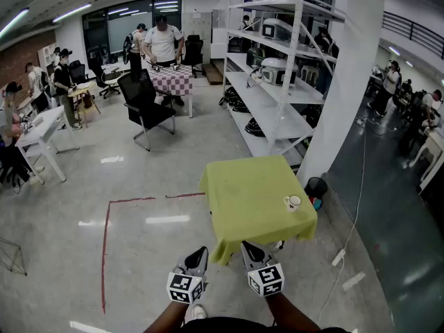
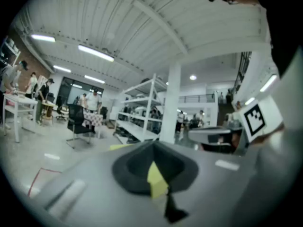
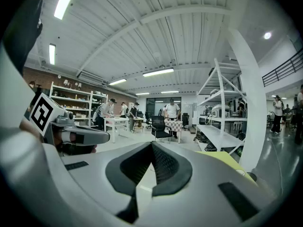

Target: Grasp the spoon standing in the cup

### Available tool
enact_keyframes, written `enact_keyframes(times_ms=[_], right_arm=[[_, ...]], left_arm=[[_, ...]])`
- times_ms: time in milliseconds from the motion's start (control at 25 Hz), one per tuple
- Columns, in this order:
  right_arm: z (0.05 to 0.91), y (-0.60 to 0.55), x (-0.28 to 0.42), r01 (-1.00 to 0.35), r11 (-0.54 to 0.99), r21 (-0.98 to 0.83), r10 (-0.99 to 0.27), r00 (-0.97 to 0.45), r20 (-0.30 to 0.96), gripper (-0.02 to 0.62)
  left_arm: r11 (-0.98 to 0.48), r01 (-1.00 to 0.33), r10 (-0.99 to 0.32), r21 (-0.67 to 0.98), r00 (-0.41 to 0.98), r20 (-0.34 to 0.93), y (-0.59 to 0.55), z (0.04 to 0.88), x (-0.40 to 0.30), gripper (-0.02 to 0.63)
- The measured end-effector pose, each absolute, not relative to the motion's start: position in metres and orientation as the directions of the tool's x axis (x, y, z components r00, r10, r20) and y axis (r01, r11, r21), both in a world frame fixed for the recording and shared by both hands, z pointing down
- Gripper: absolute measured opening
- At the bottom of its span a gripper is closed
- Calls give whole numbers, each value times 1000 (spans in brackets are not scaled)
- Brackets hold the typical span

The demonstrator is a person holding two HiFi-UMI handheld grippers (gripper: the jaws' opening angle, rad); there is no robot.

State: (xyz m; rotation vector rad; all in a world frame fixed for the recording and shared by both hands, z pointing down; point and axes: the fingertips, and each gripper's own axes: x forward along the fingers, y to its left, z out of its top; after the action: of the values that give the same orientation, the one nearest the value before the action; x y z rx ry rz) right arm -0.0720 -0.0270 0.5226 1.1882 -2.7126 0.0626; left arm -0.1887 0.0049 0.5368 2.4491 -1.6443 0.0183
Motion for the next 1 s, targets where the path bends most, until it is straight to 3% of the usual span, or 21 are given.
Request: enact_keyframes(times_ms=[1000], right_arm=[[523,-39,-85,-728,684,-50,-717,-682,144,7]], left_arm=[[-411,-901,-891,138,429,149,-17,552,-191,6]])
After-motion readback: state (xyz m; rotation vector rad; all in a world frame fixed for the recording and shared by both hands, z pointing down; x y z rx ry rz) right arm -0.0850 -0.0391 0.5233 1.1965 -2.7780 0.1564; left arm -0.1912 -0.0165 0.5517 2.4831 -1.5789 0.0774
